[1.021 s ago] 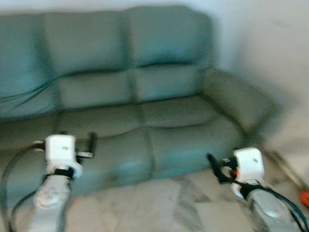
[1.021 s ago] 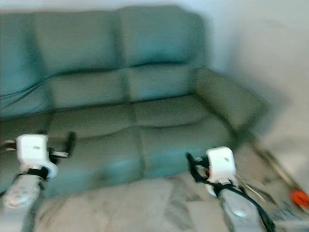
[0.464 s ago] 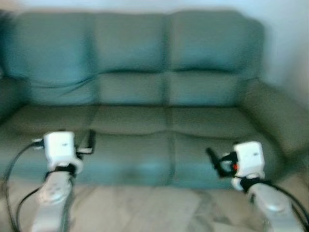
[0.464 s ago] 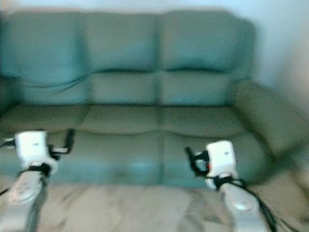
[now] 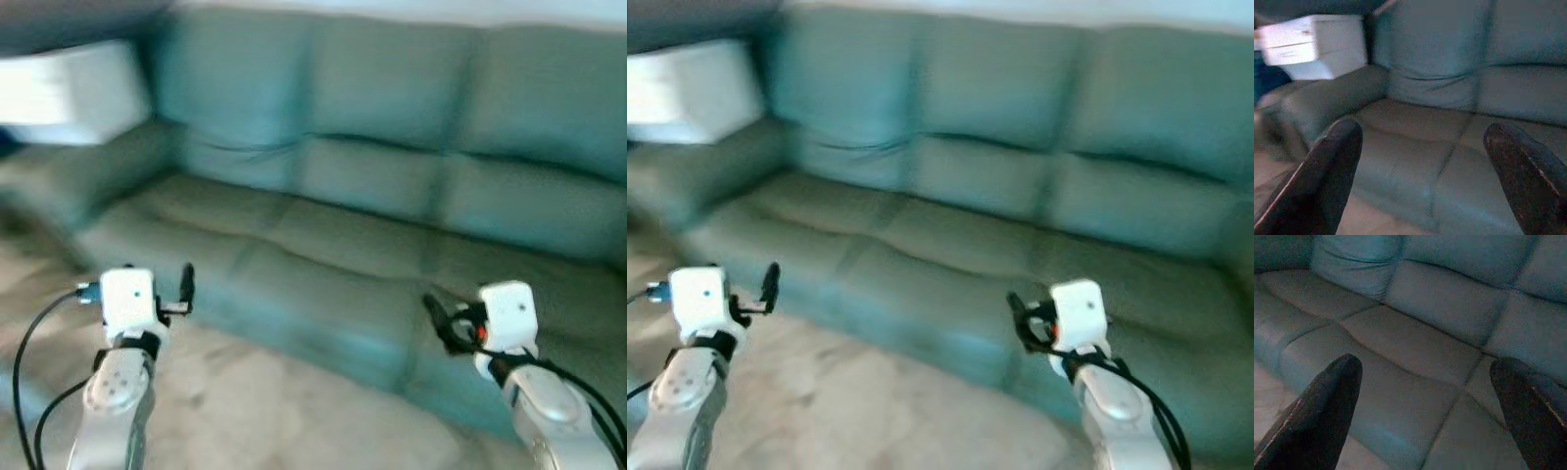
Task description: Move the pillow to the sofa
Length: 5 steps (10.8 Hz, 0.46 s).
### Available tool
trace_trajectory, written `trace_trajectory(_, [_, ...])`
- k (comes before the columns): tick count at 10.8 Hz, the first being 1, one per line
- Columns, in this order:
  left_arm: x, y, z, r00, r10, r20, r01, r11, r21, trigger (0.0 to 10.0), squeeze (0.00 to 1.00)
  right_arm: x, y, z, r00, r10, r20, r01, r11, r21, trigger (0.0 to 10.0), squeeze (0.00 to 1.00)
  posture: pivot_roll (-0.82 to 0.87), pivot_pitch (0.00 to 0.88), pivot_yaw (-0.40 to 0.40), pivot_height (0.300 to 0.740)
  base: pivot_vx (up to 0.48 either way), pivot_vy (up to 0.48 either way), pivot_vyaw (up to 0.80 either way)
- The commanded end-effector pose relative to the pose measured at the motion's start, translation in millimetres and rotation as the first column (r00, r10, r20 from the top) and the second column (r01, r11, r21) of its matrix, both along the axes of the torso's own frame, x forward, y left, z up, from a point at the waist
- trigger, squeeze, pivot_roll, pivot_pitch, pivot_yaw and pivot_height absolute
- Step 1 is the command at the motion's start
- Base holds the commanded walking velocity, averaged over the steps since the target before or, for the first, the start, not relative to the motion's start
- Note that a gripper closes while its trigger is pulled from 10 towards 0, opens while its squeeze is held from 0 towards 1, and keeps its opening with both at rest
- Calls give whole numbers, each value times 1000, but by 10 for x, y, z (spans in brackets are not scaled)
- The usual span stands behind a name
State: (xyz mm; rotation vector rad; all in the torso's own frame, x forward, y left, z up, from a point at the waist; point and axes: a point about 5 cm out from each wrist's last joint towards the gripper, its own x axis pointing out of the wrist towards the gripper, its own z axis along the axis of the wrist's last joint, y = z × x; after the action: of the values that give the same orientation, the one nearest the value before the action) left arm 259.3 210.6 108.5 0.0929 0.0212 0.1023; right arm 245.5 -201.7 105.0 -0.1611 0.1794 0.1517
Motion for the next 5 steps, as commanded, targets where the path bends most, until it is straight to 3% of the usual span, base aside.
trace_trajectory(1, [-4, 45, 4, 1000, 19, -6, -19, 1000, 15, 10000, 0, 30, 38, 37, 1000, 10, 20, -10, 1000, 15, 10000, 0, -110, 0, -31, 740, 0, 0, 569])
trace_trajectory(5, [13, 77, -2, 999, 46, -12, -45, 999, 11, 10000, 0, 60, 32, 61, 999, -3, 36, 1, 999, 54, 10000, 0, -106, 0, -31, 740, 0, 0, 0])
